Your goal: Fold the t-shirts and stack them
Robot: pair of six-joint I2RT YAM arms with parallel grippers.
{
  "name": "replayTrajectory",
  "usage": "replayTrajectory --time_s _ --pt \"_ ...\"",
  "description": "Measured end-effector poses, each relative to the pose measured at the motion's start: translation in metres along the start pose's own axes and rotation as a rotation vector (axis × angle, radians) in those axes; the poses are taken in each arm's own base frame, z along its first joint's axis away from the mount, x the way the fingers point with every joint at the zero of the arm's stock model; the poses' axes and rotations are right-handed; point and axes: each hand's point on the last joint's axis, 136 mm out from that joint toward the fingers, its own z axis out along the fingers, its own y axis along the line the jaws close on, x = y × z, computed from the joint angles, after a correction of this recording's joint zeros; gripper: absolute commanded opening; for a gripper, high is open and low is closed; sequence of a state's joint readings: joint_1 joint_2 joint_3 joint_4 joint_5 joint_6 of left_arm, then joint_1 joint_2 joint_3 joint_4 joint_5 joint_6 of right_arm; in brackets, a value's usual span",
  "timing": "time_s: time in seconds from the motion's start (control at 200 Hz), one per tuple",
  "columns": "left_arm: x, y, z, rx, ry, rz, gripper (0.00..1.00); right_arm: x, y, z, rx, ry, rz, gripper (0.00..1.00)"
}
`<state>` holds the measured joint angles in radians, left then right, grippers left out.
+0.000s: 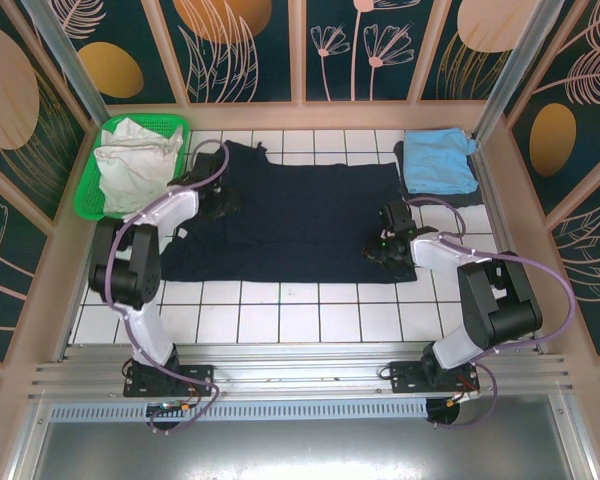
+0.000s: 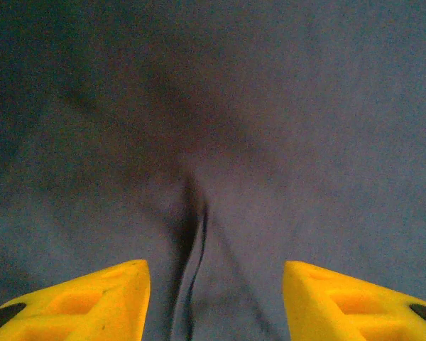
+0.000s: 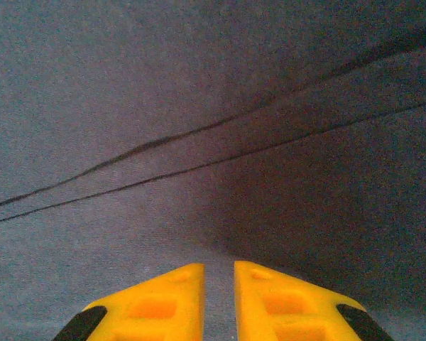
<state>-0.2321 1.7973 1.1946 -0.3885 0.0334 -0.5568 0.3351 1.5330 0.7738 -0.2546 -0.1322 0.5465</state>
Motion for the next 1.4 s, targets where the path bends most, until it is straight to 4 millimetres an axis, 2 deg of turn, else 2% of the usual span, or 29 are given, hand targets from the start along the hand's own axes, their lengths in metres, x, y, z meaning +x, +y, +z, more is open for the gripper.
replayTrajectory --time_s 0.15,0.305,0.42,0.545,0.616,0.861,1.006,1.106,1.196,1.261,1.311,1.401 --pt "0.052 0.011 -0.002 0.038 0.074 -0.031 0.51 -0.016 0.011 0.0 -0.004 -0.011 -0.032 0.19" --pt "0.074 0.005 0.007 0.088 0.122 -0.042 0.46 -0.032 0.023 0.0 -0.016 -0.029 -0.057 0.19" --pt "0.069 -0.005 0.007 0.128 0.104 -0.047 0.39 -0.034 0.025 0.0 -0.017 -0.03 -0.064 0.19" --pt "0.065 -0.011 0.008 0.148 0.098 -0.049 0.25 -0.034 0.025 0.0 -0.017 -0.03 -0.067 0.19" --pt "0.061 -0.017 0.011 0.161 0.1 -0.045 0.24 -0.034 0.025 0.0 -0.016 -0.03 -0.067 0.19" --pt "0.04 -0.034 0.012 0.188 0.071 -0.037 0.36 -0.032 0.022 0.001 -0.006 -0.025 -0.073 0.19" --pt "0.024 -0.05 0.014 0.232 0.05 -0.036 0.37 -0.031 0.023 0.001 -0.013 -0.022 -0.073 0.19" --pt "0.02 -0.058 0.024 0.266 0.049 -0.055 0.4 -0.034 0.029 0.001 -0.042 -0.031 -0.073 0.19" --pt "0.025 -0.055 0.035 0.255 0.069 -0.076 0.45 -0.037 0.038 0.001 -0.087 -0.042 -0.068 0.2" --pt "0.026 -0.052 0.036 0.239 0.07 -0.082 0.52 -0.038 0.045 0.0 -0.118 -0.05 -0.07 0.2" --pt "0.024 -0.049 0.033 0.224 0.052 -0.09 0.57 -0.038 0.052 0.0 -0.14 -0.053 -0.074 0.18" --pt "0.024 -0.039 0.019 0.192 0.015 -0.093 0.59 -0.034 0.06 0.003 -0.157 -0.051 -0.091 0.18"
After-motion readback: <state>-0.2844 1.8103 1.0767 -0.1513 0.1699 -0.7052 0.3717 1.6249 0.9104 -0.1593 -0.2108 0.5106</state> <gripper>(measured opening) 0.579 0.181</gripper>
